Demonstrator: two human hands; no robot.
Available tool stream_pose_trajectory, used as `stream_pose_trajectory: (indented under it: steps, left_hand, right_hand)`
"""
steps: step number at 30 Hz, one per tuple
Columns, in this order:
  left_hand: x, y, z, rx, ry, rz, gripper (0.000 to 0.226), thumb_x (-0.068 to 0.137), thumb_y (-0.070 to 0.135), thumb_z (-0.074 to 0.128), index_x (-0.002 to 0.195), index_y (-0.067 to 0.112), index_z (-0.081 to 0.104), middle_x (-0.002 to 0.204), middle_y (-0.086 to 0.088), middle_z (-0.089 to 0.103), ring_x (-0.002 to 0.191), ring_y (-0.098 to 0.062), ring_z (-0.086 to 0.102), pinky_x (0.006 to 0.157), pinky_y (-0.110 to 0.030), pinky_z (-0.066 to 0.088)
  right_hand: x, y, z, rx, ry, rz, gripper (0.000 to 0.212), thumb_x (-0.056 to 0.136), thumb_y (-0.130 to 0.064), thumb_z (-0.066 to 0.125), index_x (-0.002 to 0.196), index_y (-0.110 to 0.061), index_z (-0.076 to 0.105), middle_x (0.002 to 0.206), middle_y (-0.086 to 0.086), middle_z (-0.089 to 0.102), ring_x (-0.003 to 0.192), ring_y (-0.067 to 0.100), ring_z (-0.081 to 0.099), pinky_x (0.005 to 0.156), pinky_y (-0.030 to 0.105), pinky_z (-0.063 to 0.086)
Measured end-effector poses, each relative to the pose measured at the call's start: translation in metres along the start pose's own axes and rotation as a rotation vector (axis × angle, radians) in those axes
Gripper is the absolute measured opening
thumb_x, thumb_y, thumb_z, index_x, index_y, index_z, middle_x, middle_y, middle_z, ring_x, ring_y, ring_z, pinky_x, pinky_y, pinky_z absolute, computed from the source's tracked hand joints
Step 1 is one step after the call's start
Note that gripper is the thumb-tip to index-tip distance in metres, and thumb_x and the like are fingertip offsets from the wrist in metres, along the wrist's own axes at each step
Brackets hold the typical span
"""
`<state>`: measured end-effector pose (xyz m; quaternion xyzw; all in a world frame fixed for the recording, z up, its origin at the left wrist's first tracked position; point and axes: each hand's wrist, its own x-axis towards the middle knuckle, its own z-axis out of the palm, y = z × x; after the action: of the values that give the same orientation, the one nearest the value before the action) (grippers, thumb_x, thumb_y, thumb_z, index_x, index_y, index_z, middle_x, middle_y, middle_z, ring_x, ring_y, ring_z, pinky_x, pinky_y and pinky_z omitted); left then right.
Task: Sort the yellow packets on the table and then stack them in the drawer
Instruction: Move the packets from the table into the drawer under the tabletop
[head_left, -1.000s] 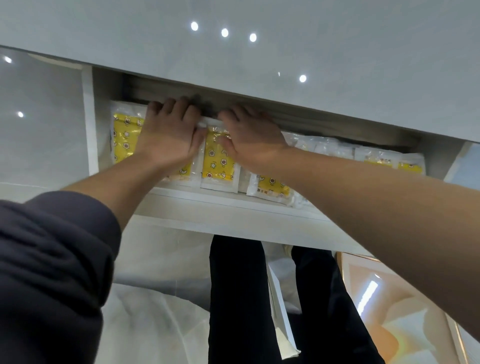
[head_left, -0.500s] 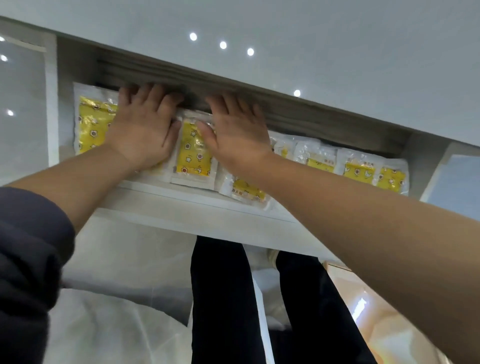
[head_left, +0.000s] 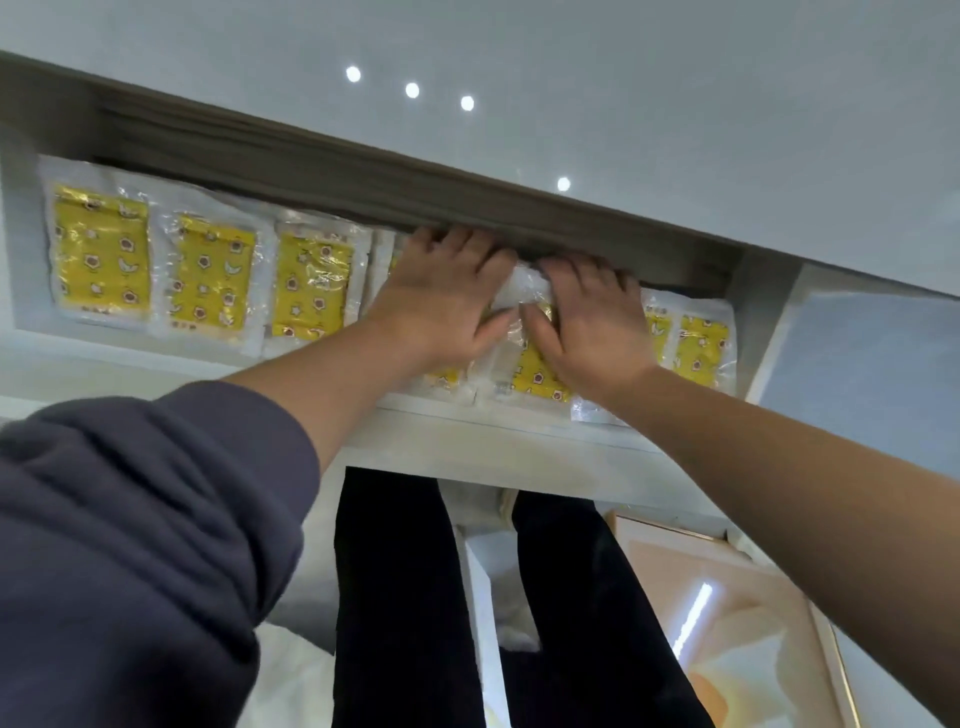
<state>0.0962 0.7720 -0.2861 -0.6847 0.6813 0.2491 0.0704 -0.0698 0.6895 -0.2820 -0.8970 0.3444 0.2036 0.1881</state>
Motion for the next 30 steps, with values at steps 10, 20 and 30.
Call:
stream_pose_trajectory:
  steps: [10,20,30]
  left_hand:
    - [0.005,0.001,0.011,0.048,0.003,-0.009,0.064,0.083,0.048,0.030,0.130,0.009,0.051,0.117,-0.018,0.057,0.105,-0.039,0.053,0.089,-0.049,0.040]
    - [0.001,0.005,-0.004,0.015,-0.053,-0.061,0.067,0.083,0.047,0.027,0.137,0.010,0.044,0.128,-0.018,0.052,0.113,-0.038,0.049,0.094,-0.049,0.036]
    - [0.007,0.032,-0.023,-0.054,-0.075,-0.075,0.068,0.085,0.058,0.050,0.140,0.020,0.040,0.139,-0.011,0.047,0.127,-0.035,0.043,0.110,-0.051,0.028]
  right_hand:
    - [0.005,0.002,0.019,0.053,0.131,-0.043,0.047,0.087,-0.042,0.043,0.117,-0.009,0.059,0.116,0.013,0.059,0.102,0.034,0.054,0.086,0.045,0.038]
    - [-0.003,0.010,-0.005,0.208,0.067,0.026,0.055,0.092,-0.046,0.036,0.140,-0.020,0.043,0.137,0.006,0.050,0.124,0.028,0.044,0.103,0.041,0.026]
    - [-0.032,0.071,-0.044,0.149,-0.322,0.240,0.062,0.090,-0.025,0.054,0.147,-0.019,0.029,0.143,0.012,0.040,0.130,0.032,0.038,0.107,0.044,0.037]
